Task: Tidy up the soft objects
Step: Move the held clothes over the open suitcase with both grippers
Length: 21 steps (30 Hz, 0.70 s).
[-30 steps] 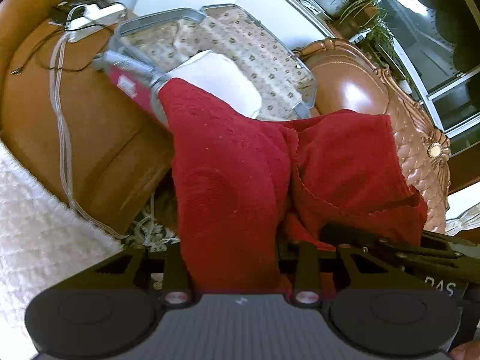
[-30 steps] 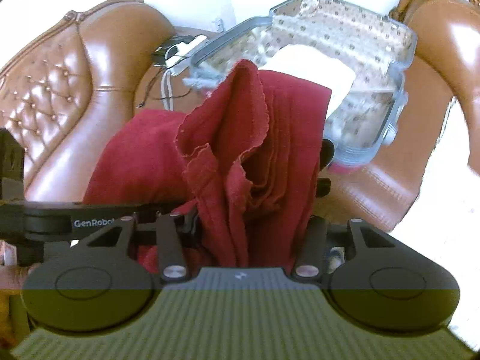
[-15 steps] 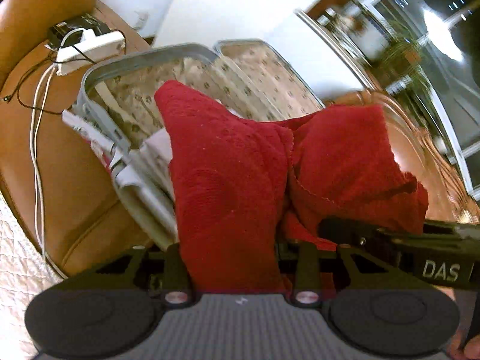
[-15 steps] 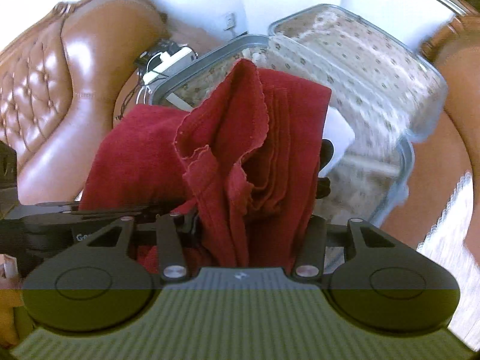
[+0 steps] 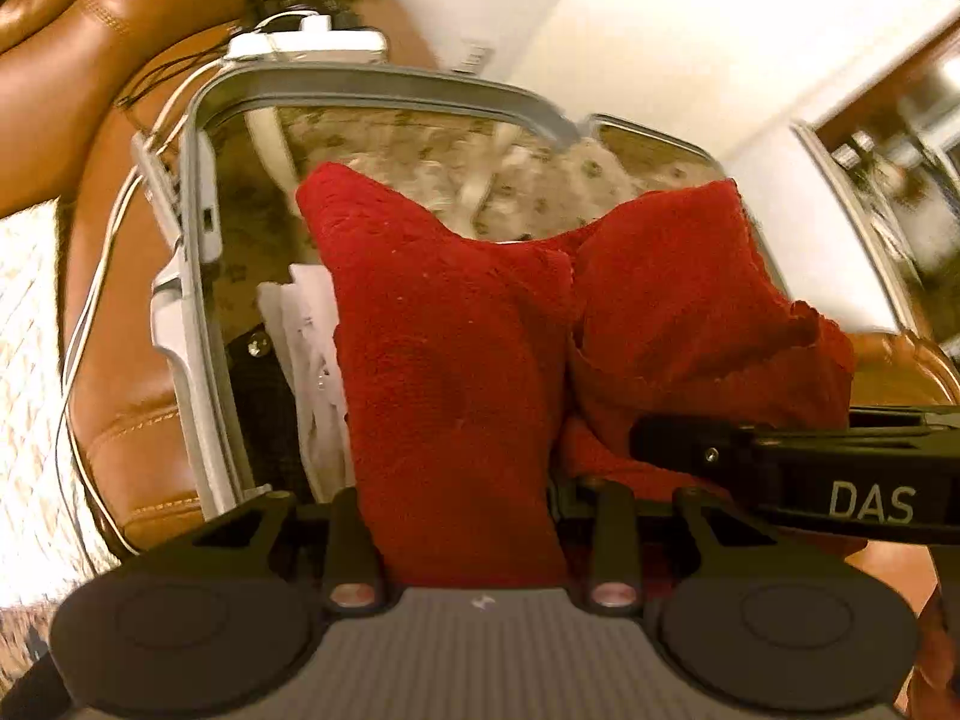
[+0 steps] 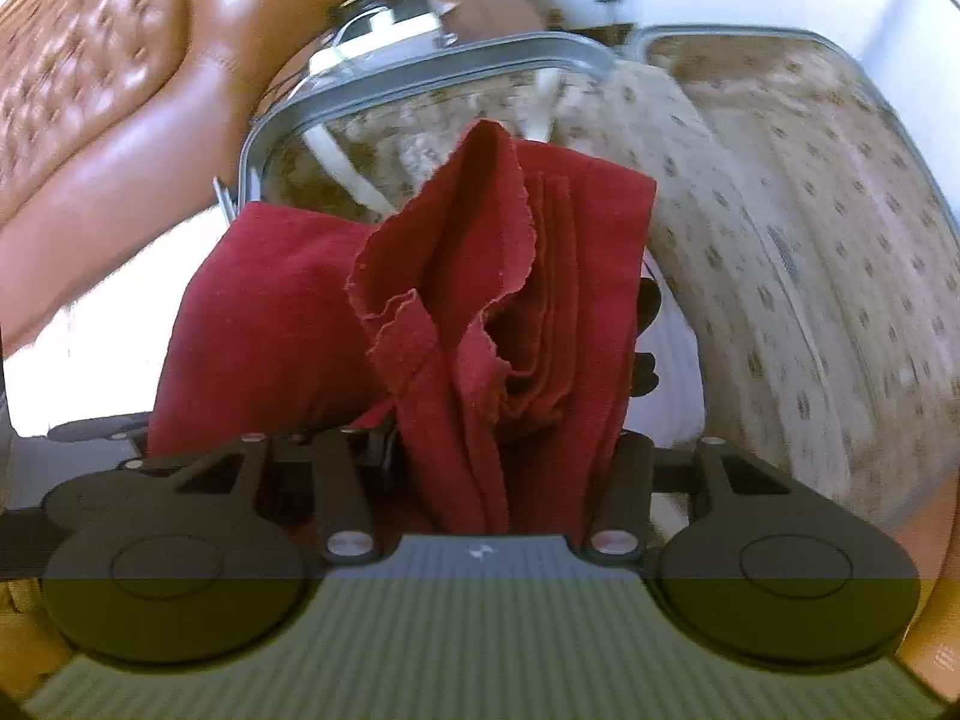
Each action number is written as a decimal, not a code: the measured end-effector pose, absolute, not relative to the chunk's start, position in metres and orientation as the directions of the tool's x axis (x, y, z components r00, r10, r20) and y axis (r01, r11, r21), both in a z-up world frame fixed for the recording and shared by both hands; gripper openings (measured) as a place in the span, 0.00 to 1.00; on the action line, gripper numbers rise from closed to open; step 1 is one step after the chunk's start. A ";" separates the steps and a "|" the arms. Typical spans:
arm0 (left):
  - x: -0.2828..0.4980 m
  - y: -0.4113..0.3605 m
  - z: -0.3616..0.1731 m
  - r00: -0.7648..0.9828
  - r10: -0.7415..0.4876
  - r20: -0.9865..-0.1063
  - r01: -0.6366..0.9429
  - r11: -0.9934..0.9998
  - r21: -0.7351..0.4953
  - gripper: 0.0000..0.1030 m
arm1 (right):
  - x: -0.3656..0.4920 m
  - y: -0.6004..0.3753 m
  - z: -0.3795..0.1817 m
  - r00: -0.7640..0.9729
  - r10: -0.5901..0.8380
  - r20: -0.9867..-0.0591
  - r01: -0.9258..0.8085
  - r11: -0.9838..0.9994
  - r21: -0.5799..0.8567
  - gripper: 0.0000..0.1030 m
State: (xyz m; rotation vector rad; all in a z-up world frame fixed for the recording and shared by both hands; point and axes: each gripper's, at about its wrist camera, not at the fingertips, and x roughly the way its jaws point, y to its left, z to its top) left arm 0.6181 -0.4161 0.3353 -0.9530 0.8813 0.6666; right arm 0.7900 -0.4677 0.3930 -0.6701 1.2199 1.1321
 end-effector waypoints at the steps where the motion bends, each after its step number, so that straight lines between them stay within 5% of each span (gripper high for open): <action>1: 0.622 -0.415 0.331 0.481 0.117 -0.869 -0.818 0.416 -0.397 0.37 | 0.795 -0.463 0.387 -0.062 0.304 -0.951 -0.930 0.328 0.166 0.54; 21: 0.659 -0.408 0.286 0.407 0.209 -0.889 -0.890 0.310 -0.335 0.38 | 0.856 -0.426 0.310 -0.194 0.273 -0.942 -0.947 0.201 0.253 0.54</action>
